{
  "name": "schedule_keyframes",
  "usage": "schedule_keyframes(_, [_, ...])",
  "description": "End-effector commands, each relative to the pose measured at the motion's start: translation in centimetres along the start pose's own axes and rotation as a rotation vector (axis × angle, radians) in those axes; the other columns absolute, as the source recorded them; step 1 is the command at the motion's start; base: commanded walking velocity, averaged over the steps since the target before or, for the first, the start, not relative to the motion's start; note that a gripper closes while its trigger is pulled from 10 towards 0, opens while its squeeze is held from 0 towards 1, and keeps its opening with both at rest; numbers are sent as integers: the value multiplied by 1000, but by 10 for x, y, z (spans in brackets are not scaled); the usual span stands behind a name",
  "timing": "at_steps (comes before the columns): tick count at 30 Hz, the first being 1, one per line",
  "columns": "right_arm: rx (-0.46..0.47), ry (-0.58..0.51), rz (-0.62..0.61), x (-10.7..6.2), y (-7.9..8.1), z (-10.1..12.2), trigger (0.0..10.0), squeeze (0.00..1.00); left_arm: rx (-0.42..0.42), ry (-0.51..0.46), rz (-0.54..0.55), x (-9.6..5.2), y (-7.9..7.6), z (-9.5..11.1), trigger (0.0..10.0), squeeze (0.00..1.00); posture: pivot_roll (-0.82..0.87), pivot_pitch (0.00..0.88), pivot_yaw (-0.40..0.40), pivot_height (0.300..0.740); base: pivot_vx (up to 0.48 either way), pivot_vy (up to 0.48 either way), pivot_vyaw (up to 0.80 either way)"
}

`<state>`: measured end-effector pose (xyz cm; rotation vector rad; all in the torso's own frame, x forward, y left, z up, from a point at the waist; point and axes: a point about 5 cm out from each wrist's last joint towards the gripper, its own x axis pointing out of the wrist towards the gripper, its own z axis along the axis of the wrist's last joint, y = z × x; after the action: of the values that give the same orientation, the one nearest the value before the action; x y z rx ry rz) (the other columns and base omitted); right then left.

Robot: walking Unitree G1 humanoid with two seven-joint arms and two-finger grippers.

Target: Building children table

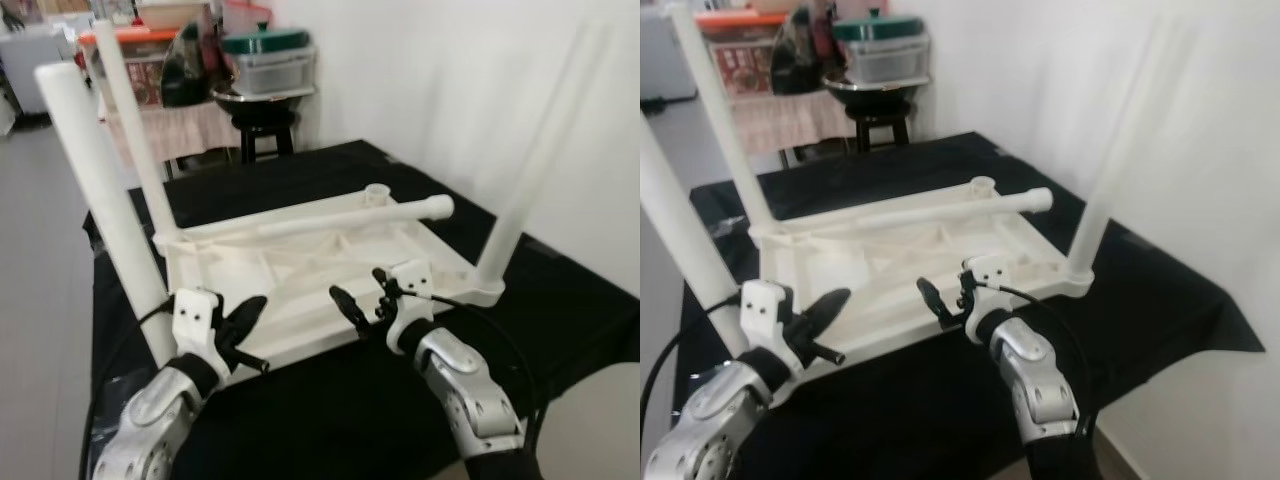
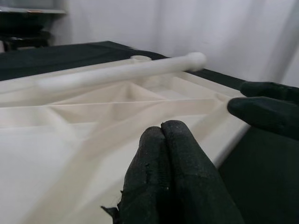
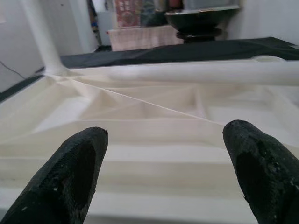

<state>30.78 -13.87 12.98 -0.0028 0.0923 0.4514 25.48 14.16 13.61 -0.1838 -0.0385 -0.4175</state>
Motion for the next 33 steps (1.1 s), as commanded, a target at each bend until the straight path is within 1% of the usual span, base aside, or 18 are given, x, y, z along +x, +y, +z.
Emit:
schedule_keyframes(1, [12, -8, -3, 1, -1, 1, 10000, 0, 1, 15, 8, -2, 4, -3, 10000, 0, -148, 0, 9, 740, 0, -450, 0])
schedule_keyframes(13, [21, -13, 4, 0, 0, 1, 10000, 0, -3, 13, 15, -3, 4, -2, 10000, 0, -144, 0, 3, 740, 0, -448, 0])
schedule_keyframes(16, [-7, -20, 34, 0, 2, 3, 10000, 0, -19, -1, 22, -4, 4, -1, 10000, 0, -146, 0, 3, 740, 0, 0, 0])
schedule_keyframes(19, [-37, -14, 76, -1, 6, 2, 10000, 0, -14, 0, 23, -3, 4, -1, 10000, 0, -147, 0, -2, 740, 0, 0, 800])
schedule_keyframes(24, [-47, -15, 93, -1, 8, 3, 10000, 0, -11, 0, 25, -3, 4, -1, 10000, 0, -147, 0, -2, 740, 0, 0, 800])
schedule_keyframes(25, [-63, -12, 125, -1, 10, 3, 10000, 0, -2, -2, 34, -4, 4, -1, 10000, 0, -152, 0, -5, 740, 0, 0, 800])
schedule_keyframes(26, [-63, -12, 125, -1, 10, 3, 10000, 0, -2, -2, 34, -4, 4, -1, 10000, 0, -152, 0, -5, 740, 0, 0, 800])
schedule_keyframes(27, [-83, -10, 156, -1, 11, 3, 10000, 0, 11, -1, 43, -4, 4, 0, 10000, 0, -153, 0, -1, 740, 0, 0, 800])
schedule_keyframes(28, [-83, -10, 156, -1, 11, 3, 10000, 0, 11, -1, 43, -4, 4, 0, 10000, 0, -153, 0, -1, 740, 0, 0, 800])
schedule_keyframes(30, [-106, -1, 208, -1, 14, 3, 10000, 0, 51, 6, 62, -5, 3, 0, 10000, 0, -149, 0, 4, 740, 0, 0, 800])
schedule_keyframes(33, [-111, 9, 235, -1, 15, 2, 10000, 0, 91, 17, 81, -7, 3, 0, 10000, 0, -148, 0, 5, 740, 0, 0, 800])
